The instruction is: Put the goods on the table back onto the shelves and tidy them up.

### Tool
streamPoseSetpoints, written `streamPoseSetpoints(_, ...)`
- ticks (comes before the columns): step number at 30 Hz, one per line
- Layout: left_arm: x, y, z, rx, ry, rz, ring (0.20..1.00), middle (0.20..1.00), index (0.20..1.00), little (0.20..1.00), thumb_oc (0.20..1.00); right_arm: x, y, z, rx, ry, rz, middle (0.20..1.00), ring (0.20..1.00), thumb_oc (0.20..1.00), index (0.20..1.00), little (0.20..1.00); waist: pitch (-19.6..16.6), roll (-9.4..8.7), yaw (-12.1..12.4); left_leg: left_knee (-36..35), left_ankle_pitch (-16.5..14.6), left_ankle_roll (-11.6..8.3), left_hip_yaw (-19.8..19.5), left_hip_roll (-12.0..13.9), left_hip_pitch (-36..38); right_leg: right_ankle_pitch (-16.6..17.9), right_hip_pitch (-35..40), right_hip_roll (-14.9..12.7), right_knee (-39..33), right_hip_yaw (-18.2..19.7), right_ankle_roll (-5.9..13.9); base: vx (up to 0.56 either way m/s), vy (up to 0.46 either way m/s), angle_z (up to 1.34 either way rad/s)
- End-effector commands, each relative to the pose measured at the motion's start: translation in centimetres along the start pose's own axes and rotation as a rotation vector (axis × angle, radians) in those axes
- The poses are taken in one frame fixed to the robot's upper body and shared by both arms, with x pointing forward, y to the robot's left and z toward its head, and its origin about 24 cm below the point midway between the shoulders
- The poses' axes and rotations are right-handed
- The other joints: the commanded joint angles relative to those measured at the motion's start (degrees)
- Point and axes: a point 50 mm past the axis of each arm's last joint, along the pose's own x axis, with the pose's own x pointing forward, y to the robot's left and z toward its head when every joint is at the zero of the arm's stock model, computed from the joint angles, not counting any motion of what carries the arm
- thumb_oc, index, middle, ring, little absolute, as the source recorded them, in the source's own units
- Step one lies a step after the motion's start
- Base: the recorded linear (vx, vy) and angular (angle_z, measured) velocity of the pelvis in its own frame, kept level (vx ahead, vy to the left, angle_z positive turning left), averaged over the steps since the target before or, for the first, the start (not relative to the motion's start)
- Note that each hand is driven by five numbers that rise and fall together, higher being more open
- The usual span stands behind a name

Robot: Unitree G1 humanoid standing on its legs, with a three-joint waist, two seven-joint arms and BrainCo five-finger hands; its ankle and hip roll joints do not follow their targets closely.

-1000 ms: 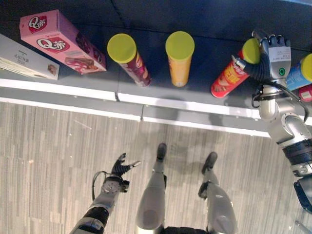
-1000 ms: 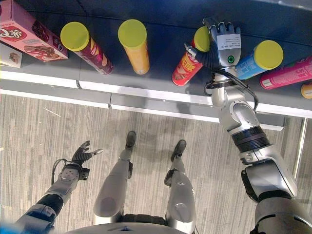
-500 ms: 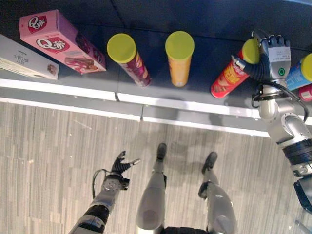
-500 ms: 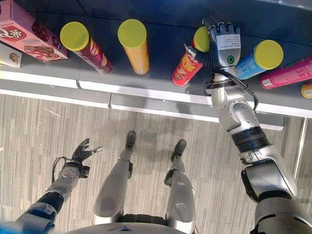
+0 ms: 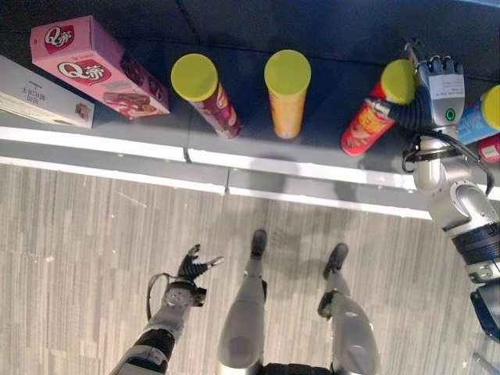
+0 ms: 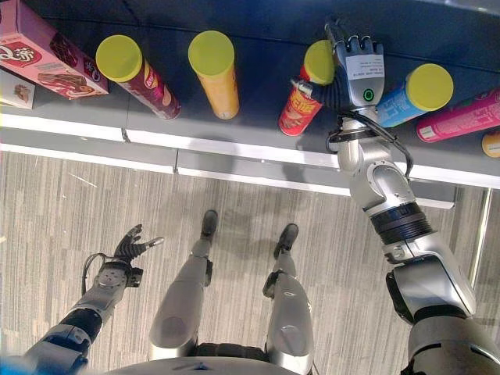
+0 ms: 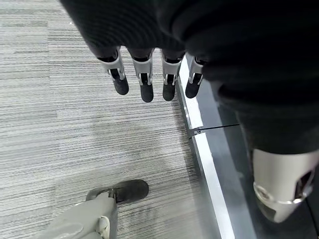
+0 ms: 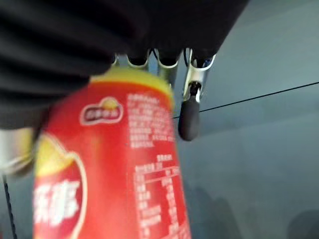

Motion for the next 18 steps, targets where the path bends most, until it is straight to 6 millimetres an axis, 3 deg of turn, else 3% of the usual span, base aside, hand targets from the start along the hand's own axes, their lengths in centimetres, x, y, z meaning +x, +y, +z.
streamPoseSetpoints(1, -0.1, 0.5, -0.7, -0.018, 0.034, 0.039, 1.000, 1.000, 1.000, 1.000, 1.000, 1.7, -1.6, 1.8, 0.040, -0.087, -0.087, 1.000, 1.000, 1.000, 1.000, 1.000, -3.2, -2.00, -0.2, 3.7, -6.5, 0.80, 1.7, 1.5, -0.5, -5.4, 0.6, -6.1, 4.7, 1.6, 5.26, 0.00, 0.000, 0.00)
streamPoseSetpoints(13, -0.1, 0.5, -0.9, -0.028, 0.041, 0.049, 1.000, 1.000, 1.000, 1.000, 1.000, 0.6, -2.0, 2.1, 0.102, -0.070, -0.130, 1.000, 1.000, 1.000, 1.000, 1.000, -3.7, -2.39, -0.7, 3.7, -6.8, 0.82, 2.0, 1.8, -0.2, -5.6, 1.0, -6.0, 4.7, 1.8, 5.24, 0.00, 0.000, 0.00)
streamPoseSetpoints(18, -0.1, 0.4, -0.8, -0.030, 0.044, 0.054, 1.000, 1.000, 1.000, 1.000, 1.000, -1.1, -2.3, 3.3, 0.210, -0.081, -0.150, 1.000, 1.000, 1.000, 1.000, 1.000, -4.3, -3.21, -1.5, 4.1, -7.3, 0.85, 2.2, 2.0, 0.6, -5.7, 1.7, -5.7, 4.6, 2.0, 5.27, 0.00, 0.000, 0.00)
